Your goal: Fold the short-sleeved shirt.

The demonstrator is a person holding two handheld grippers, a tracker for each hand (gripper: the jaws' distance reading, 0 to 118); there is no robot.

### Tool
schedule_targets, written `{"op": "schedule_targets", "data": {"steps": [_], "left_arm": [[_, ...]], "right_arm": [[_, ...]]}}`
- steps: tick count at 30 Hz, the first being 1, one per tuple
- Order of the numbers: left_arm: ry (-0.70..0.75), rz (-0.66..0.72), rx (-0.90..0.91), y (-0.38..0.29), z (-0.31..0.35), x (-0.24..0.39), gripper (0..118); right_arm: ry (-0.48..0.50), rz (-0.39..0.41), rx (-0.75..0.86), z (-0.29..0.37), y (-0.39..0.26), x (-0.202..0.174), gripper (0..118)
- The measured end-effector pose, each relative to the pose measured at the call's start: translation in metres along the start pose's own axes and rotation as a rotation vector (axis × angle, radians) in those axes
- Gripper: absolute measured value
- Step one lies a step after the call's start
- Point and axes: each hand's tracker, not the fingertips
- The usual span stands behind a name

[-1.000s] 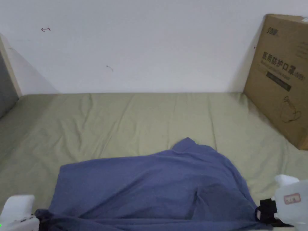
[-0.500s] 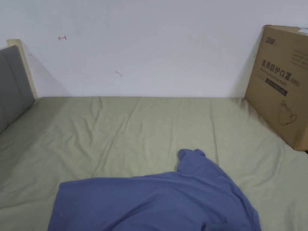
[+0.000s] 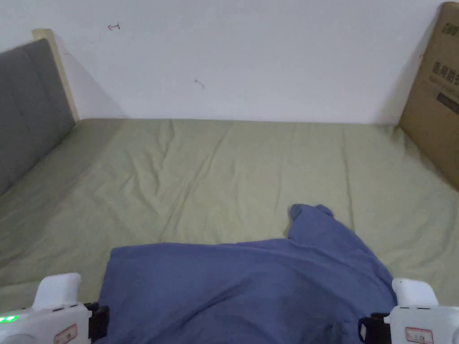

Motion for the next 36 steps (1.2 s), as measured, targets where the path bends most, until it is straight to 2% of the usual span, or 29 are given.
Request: {"op": "schedule_targets", "data": {"steps": [4, 7, 8, 10, 11, 12, 16, 19, 20, 23, 24, 25, 26, 27, 30, 35, 36], "left_arm": [[-0.007, 0.029, -0.006, 0.039, -0.046, -0.02, 3], [0.033, 0.093, -0.06, 0.084, -0.086, -0.035, 60], [0.051, 0.103, -0.087, 0.101, -0.102, -0.043, 68], [0.029, 0.137, -0.1, 0.126, -0.128, -0.048, 71], [0.02, 0.152, -0.117, 0.136, -0.141, -0.049, 84], [0.007, 0.166, -0.138, 0.144, -0.153, -0.05, 90], [0.091, 0.176, -0.242, 0.157, -0.202, -0.051, 88], [0.129, 0.184, -0.292, 0.149, -0.226, -0.048, 83], [0.137, 0.172, -0.27, 0.146, -0.225, -0.047, 77], [0.211, 0.14, -0.225, 0.149, -0.219, -0.039, 42], [0.243, 0.133, -0.217, 0.149, -0.217, -0.037, 37], [0.26, 0.131, -0.204, 0.149, -0.217, -0.033, 37], [0.244, 0.122, -0.207, 0.149, -0.219, -0.027, 13], [0.245, 0.112, -0.209, 0.15, -0.219, -0.023, 4], [0.238, 0.079, -0.211, 0.151, -0.212, -0.023, 2], [0.126, 0.153, -0.143, 0.159, -0.183, -0.035, 2], [0.12, 0.159, -0.14, 0.159, -0.177, -0.04, 2]], "right_arm": [[0.019, -0.02, -0.051, -0.026, 0.001, 0.0, 2], [-0.001, 0.007, -0.068, -0.038, 0.005, 0.001, 2], [-0.005, 0.01, -0.073, -0.042, 0.007, 0.001, 2], [-0.01, 0.019, -0.088, -0.05, 0.01, 0.003, 2], [-0.014, 0.021, -0.091, -0.052, 0.011, 0.003, 2], [-0.016, 0.022, -0.092, -0.055, 0.012, 0.003, 2], [-0.015, 0.028, -0.109, -0.064, 0.014, 0.003, 2], [-0.025, 0.035, -0.119, -0.066, 0.014, 0.004, 2], [-0.026, 0.035, -0.121, -0.067, 0.014, 0.006, 2], [-0.035, 0.018, -0.128, -0.071, 0.014, 0.012, 2], [-0.041, 0.012, -0.132, -0.071, 0.014, 0.012, 2], [-0.044, 0.009, -0.135, -0.071, 0.014, 0.013, 2], [-0.047, 0.009, -0.136, -0.071, 0.014, 0.015, 2], [-0.053, 0.008, -0.136, -0.071, 0.013, 0.016, 2], [-0.04, -0.015, -0.137, -0.067, 0.018, 0.029, 2], [-0.055, -0.01, -0.083, -0.068, 0.065, 0.056, 2], [-0.049, -0.012, -0.057, -0.069, 0.078, 0.062, 5]]}}
